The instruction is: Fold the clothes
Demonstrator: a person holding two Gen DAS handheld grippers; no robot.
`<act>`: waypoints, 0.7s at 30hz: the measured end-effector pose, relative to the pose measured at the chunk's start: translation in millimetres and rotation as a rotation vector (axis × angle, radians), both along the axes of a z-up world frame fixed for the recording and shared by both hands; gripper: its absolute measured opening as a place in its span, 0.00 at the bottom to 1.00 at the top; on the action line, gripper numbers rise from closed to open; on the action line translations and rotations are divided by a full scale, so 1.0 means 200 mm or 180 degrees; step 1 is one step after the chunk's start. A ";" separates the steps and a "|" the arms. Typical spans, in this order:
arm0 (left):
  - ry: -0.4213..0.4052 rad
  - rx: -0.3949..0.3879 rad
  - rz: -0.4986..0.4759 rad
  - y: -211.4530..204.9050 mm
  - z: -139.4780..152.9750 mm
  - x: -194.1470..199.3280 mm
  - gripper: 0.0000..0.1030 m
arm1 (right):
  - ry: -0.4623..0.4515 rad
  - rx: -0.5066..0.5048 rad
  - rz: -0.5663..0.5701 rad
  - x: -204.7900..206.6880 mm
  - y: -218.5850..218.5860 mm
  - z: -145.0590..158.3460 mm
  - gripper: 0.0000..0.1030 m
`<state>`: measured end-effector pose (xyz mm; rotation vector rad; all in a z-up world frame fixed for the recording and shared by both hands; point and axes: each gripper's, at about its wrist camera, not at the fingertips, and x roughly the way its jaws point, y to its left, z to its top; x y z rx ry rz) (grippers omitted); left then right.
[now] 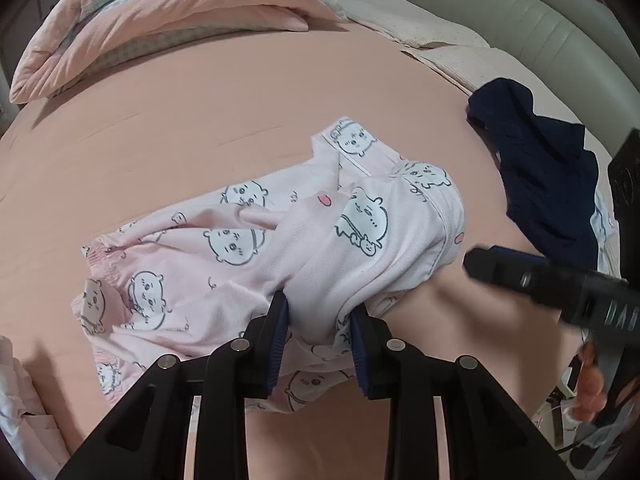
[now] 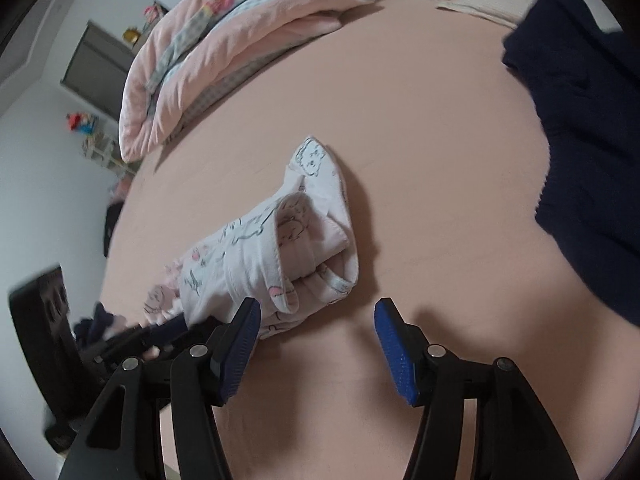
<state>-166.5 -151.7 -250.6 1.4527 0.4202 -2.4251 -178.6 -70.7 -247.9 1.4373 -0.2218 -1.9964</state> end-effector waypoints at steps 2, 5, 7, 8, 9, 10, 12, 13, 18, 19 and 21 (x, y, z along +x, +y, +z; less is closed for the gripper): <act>0.0020 0.0009 0.0021 -0.02 0.02 0.00 0.25 | 0.0116 0.0116 0.0127 0.03 -0.05 0.01 0.57; 0.0067 0.0006 0.0015 -0.03 0.05 0.00 0.25 | 0.0257 0.0231 0.0268 0.05 -0.12 0.03 0.57; 0.0069 -0.0015 0.0017 -0.03 0.06 0.00 0.25 | 0.0369 0.0304 0.0313 0.06 -0.16 0.05 0.57; 0.0065 -0.0013 0.0018 -0.04 0.06 0.00 0.25 | 0.0432 0.0350 0.0342 0.06 -0.18 0.06 0.57; 0.0061 -0.0010 0.0021 -0.04 0.06 -0.01 0.25 | 0.0506 0.0421 0.0383 0.06 -0.20 0.07 0.57; 0.0058 -0.0004 0.0031 -0.05 0.06 -0.01 0.25 | 0.0572 0.0494 0.0420 0.06 -0.23 0.07 0.57; 0.0046 0.0004 0.0051 -0.07 0.05 -0.01 0.25 | 0.0672 0.0600 0.0508 0.07 -0.27 0.08 0.57; 0.0043 0.0007 0.0060 -0.07 0.05 -0.01 0.25 | 0.0708 0.0627 0.0559 0.08 -0.28 0.08 0.57; 0.0079 0.0012 0.0041 -0.09 0.09 0.00 0.25 | 0.0895 0.0751 0.0702 0.10 -0.33 0.08 0.57; 0.0077 -0.0002 0.0030 -0.09 0.09 0.00 0.25 | 0.0933 0.0775 0.0712 0.10 -0.33 0.08 0.57; 0.0087 -0.0016 0.0017 -0.08 0.10 0.01 0.25 | 0.0989 0.0828 0.0733 0.10 -0.35 0.08 0.57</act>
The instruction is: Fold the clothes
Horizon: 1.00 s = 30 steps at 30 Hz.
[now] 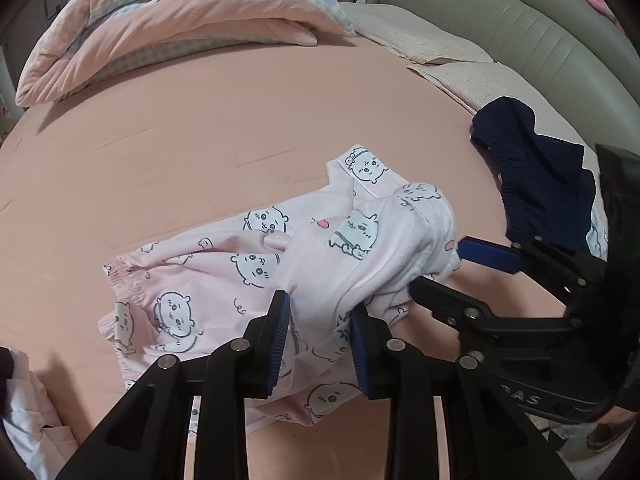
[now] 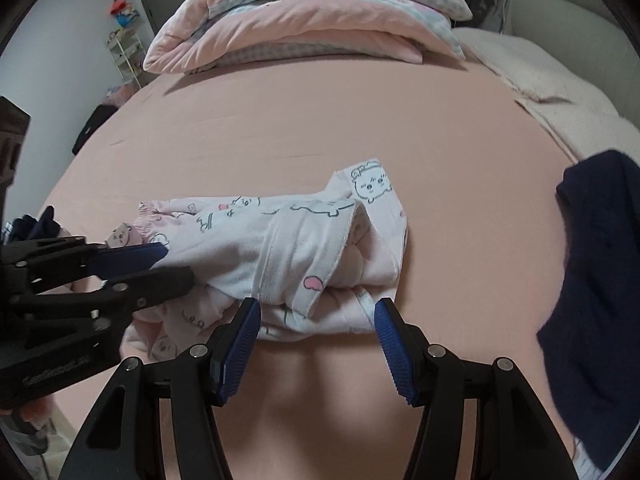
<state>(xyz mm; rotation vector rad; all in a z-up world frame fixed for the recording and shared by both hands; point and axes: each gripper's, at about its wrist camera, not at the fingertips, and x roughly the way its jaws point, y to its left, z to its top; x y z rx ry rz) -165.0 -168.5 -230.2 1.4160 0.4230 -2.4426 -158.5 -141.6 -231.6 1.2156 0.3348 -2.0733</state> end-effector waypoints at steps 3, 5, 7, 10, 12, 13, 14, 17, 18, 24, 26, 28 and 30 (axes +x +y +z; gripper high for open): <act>0.0011 0.0000 -0.0002 -0.01 0.01 0.01 0.25 | 0.0053 0.0036 0.0108 0.01 -0.03 0.00 0.57; -0.0003 -0.0002 0.0022 -0.02 0.00 0.02 0.25 | 0.0069 0.0032 0.0177 0.02 -0.04 0.00 0.57; -0.0014 0.0004 0.0047 -0.03 0.00 0.02 0.25 | 0.0054 -0.0015 0.0192 0.01 -0.05 0.00 0.56; -0.0008 0.0028 0.0080 -0.05 0.00 0.04 0.25 | -0.0029 -0.0164 0.0203 0.01 -0.03 0.02 0.55; 0.0010 0.0051 0.0094 -0.07 0.00 0.04 0.25 | -0.0128 -0.0331 0.0218 0.01 0.00 0.04 0.55; 0.0014 0.0057 0.0101 -0.07 0.00 0.04 0.25 | -0.0156 -0.0389 0.0227 0.02 0.00 0.04 0.55; 0.0015 0.0062 0.0099 -0.07 0.01 0.04 0.25 | -0.0186 -0.0463 0.0238 0.02 0.01 0.05 0.55; 0.0018 0.0057 0.0086 -0.07 0.01 0.05 0.25 | -0.0289 -0.0668 0.0213 0.03 0.03 0.06 0.55; 0.0017 0.0062 0.0083 -0.07 0.01 0.05 0.25 | -0.0360 -0.0718 0.0191 0.02 0.04 0.06 0.55; 0.0033 0.0127 0.0162 -0.08 0.01 0.09 0.25 | -0.0810 -0.1006 -0.0014 -0.07 0.04 0.01 0.44; 0.0049 0.0182 0.0217 -0.09 0.00 0.11 0.25 | -0.0962 -0.1047 -0.0086 -0.09 0.05 -0.02 0.28; 0.0078 0.0304 0.0276 -0.12 0.00 0.14 0.25 | -0.0999 -0.1091 -0.0086 -0.09 0.05 -0.03 0.18; 0.0050 0.0487 0.0304 -0.14 -0.01 0.16 0.26 | -0.0949 -0.1076 -0.0054 -0.08 0.04 -0.02 0.14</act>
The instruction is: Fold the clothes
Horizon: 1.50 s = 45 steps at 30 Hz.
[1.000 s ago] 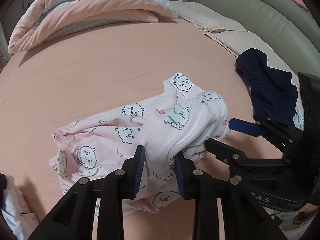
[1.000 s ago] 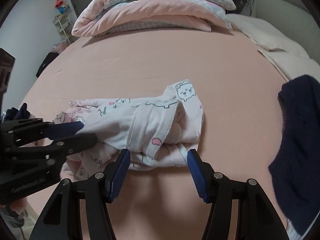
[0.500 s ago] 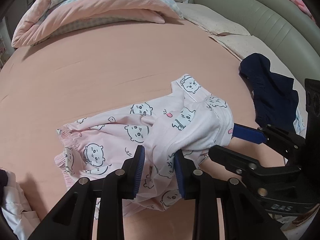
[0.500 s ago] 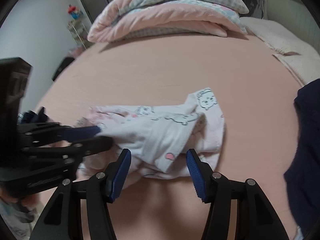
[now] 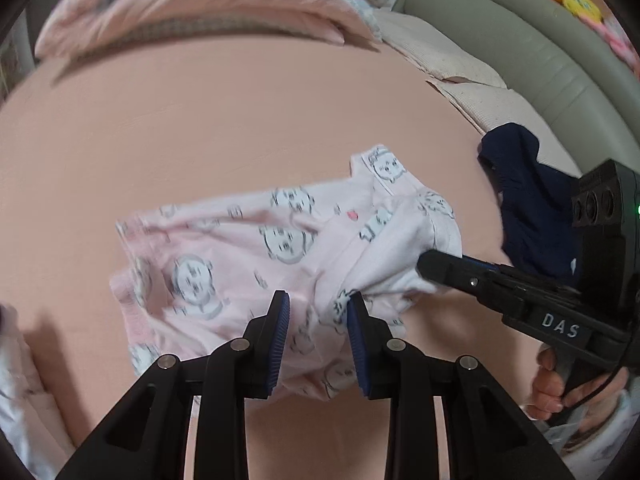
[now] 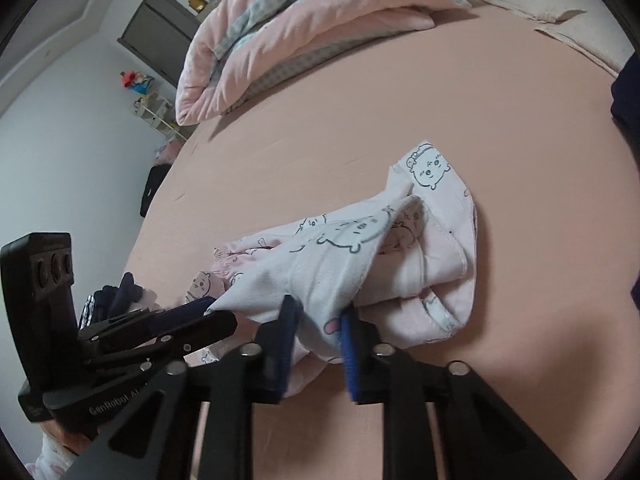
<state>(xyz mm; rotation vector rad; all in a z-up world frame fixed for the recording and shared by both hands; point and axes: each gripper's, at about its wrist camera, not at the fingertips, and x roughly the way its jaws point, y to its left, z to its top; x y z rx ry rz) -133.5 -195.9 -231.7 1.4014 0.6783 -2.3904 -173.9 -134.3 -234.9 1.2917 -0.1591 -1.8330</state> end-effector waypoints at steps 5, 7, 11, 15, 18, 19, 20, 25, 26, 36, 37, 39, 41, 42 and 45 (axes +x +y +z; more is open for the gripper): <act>0.0030 0.0192 0.0280 -0.02 -0.01 0.07 0.32 | 0.0246 0.0101 0.0110 0.04 -0.05 0.07 0.10; 0.0043 0.0280 0.0330 -0.03 -0.02 0.10 0.40 | 0.0340 0.0160 0.0142 0.05 -0.07 0.10 0.10; 0.0038 0.0320 0.0428 -0.01 -0.02 0.17 0.48 | 0.0422 0.0190 0.0156 0.06 -0.08 0.13 0.10; 0.0028 0.0246 0.0363 0.02 -0.03 0.19 0.50 | 0.0385 0.0123 0.0125 0.05 -0.06 0.16 0.10; -0.0002 0.0192 0.0290 0.04 -0.04 0.17 0.50 | 0.0365 0.0049 0.0095 0.04 -0.04 0.18 0.10; -0.0002 0.0198 0.0254 0.05 -0.04 0.16 0.50 | 0.0369 0.0033 0.0095 0.04 -0.03 0.19 0.10; 0.0003 0.0214 0.0232 0.05 -0.05 0.15 0.50 | 0.0382 0.0032 0.0091 0.03 -0.03 0.20 0.10; -0.0007 0.0216 0.0156 0.09 -0.08 0.08 0.50 | 0.0432 0.0017 0.0095 0.02 -0.02 0.25 0.10; -0.0011 0.0211 0.0126 0.09 -0.08 0.06 0.50 | 0.0435 0.0018 0.0092 0.02 -0.02 0.25 0.10; -0.0124 -0.0124 -0.0038 0.14 -0.13 -0.06 0.50 | 0.0354 -0.0016 0.0054 -0.01 0.02 0.26 0.10; -0.0084 -0.0099 -0.0036 0.14 -0.13 -0.06 0.50 | 0.0348 -0.0016 0.0052 -0.01 0.03 0.26 0.10; -0.0002 -0.0107 -0.0001 0.13 -0.11 -0.06 0.45 | 0.0336 -0.0014 0.0049 -0.01 0.04 0.26 0.10; 0.0032 -0.0121 0.0002 0.13 -0.10 -0.05 0.31 | 0.0309 -0.0004 0.0036 -0.02 0.06 0.26 0.10; 0.0042 -0.0111 -0.0014 0.13 -0.09 -0.05 0.28 | 0.0271 0.0000 0.0030 -0.03 0.07 0.25 0.10; 0.0034 -0.0132 -0.0089 0.15 -0.09 -0.05 0.23 | 0.0121 0.0008 0.0009 -0.05 0.09 0.21 0.10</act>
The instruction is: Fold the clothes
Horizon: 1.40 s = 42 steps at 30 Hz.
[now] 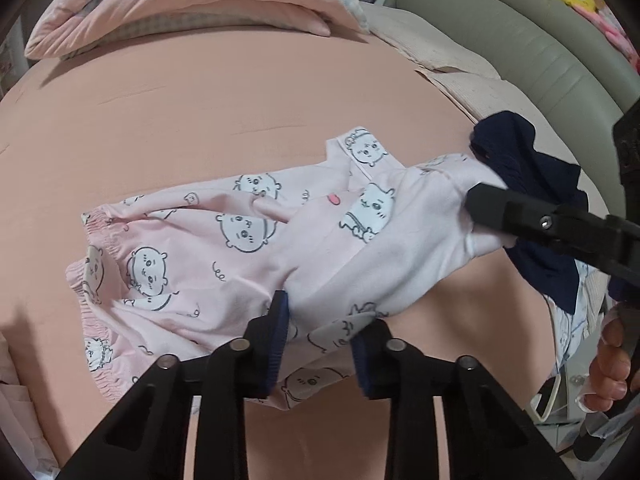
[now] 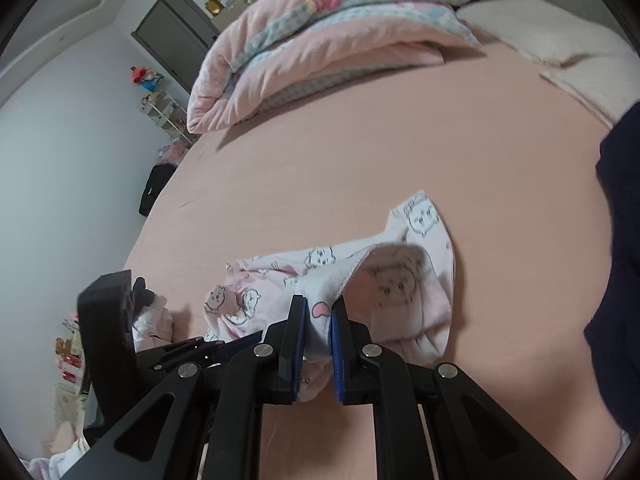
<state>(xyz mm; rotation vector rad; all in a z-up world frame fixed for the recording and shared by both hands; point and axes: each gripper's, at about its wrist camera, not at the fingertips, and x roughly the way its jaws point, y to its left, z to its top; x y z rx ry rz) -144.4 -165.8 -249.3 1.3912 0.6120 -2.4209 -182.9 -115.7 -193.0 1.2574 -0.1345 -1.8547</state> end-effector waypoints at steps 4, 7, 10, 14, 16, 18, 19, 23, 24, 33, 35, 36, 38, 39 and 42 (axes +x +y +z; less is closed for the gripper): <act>-0.0006 0.0004 -0.0037 0.01 0.00 -0.01 0.22 | -0.0119 0.0070 0.0010 0.01 0.02 -0.05 0.14; 0.0005 0.0028 -0.0022 0.01 0.01 0.00 0.21 | -0.0166 0.0187 -0.0133 0.02 0.05 -0.08 0.55; 0.0024 -0.0012 -0.0013 0.01 0.04 -0.01 0.21 | -0.0327 0.0080 -0.0315 0.01 0.13 -0.12 0.62; 0.0029 -0.0113 -0.0015 0.01 0.07 -0.01 0.21 | -0.0517 0.0011 -0.0567 -0.01 0.21 -0.17 0.62; 0.0036 -0.0148 -0.0047 0.01 0.09 -0.02 0.21 | -0.0412 0.0110 -0.0636 0.00 0.24 -0.17 0.62; 0.0050 -0.0157 -0.0067 0.01 0.10 -0.03 0.21 | -0.0252 0.0237 -0.0628 0.02 0.24 -0.15 0.62; 0.0058 -0.0153 -0.0072 0.00 0.10 -0.04 0.21 | -0.0153 0.0305 -0.0592 0.04 0.23 -0.14 0.62; 0.0076 -0.0147 -0.0098 0.00 0.12 -0.05 0.20 | 0.0340 0.0643 -0.0379 0.11 0.17 -0.08 0.62; 0.0082 -0.0167 -0.0117 0.01 0.13 -0.05 0.20 | 0.0543 0.0764 -0.0262 0.15 0.14 -0.06 0.62; 0.0116 -0.0231 -0.0174 0.01 0.16 -0.05 0.20 | 0.1475 0.1378 0.0445 0.37 -0.01 -0.10 0.62; 0.0124 -0.0206 -0.0165 0.00 0.16 -0.05 0.20 | 0.1588 0.1456 0.0477 0.38 -0.03 -0.12 0.62; 0.0123 -0.0198 -0.0159 0.00 0.16 -0.05 0.20 | 0.1656 0.1509 0.0498 0.39 -0.04 -0.13 0.62; 0.0123 -0.0183 -0.0149 -0.01 0.16 -0.05 0.20 | 0.1753 0.1579 0.0546 0.41 -0.07 -0.15 0.62; 0.0123 -0.0176 -0.0144 -0.02 0.16 -0.05 0.20 | 0.1785 0.1596 0.0570 0.41 -0.08 -0.16 0.62; 0.0146 -0.0166 -0.0146 -0.03 0.17 -0.04 0.20 | 0.1811 0.1607 0.0619 0.42 -0.11 -0.17 0.62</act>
